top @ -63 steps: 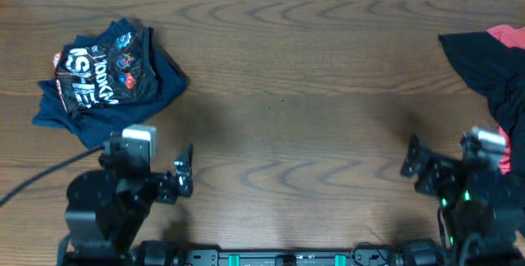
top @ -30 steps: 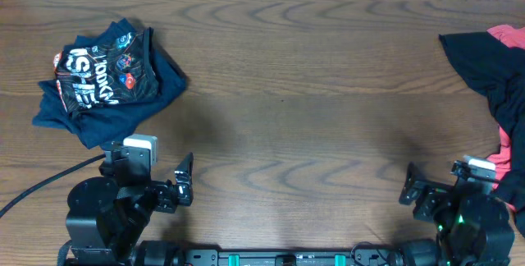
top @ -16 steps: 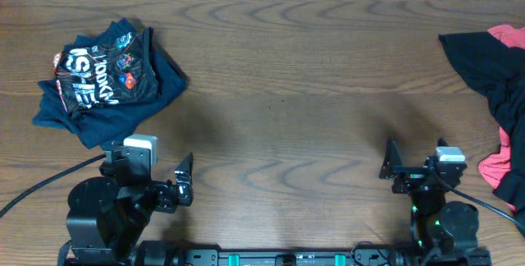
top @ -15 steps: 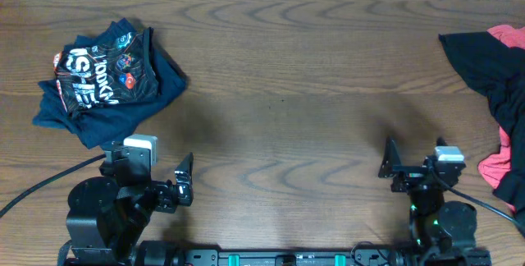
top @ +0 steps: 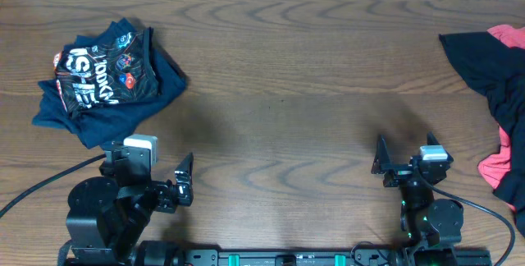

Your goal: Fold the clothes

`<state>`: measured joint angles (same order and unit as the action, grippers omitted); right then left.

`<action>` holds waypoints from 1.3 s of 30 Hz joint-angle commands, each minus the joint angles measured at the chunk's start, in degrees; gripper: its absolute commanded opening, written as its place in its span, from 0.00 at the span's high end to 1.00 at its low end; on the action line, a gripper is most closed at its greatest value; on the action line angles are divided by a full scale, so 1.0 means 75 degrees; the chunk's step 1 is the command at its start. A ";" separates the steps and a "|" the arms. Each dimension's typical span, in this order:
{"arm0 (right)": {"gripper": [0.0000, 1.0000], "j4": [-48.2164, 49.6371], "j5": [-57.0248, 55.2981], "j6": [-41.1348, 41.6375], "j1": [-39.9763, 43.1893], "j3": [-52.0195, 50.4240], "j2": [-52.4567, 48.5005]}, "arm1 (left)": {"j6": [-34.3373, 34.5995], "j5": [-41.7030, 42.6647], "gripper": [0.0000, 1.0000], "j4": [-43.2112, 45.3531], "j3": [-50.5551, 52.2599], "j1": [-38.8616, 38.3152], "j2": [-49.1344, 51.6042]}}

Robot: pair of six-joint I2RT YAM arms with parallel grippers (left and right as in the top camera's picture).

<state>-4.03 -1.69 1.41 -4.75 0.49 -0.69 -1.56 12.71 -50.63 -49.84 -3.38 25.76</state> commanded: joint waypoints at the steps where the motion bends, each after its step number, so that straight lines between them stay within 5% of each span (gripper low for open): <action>1: 0.01 -0.0020 0.0119 -0.0192 0.0140 -0.0023 0.0041 | -0.0099 -0.0035 0.02 0.0009 0.0020 0.0017 -0.0006; 30: 0.01 -0.0020 0.0119 -0.0192 0.0140 -0.0023 0.0041 | -0.0189 -0.0102 0.02 -0.0111 0.0067 0.0026 -0.0029; 39: 0.01 -0.0020 0.0119 -0.0192 0.0140 -0.0023 0.0041 | -0.0213 -0.0353 0.02 0.1722 0.2690 0.0026 -0.1370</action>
<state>-4.03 -1.19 0.78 -4.75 0.49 -0.69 -2.39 11.16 -41.15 -35.79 -3.38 18.94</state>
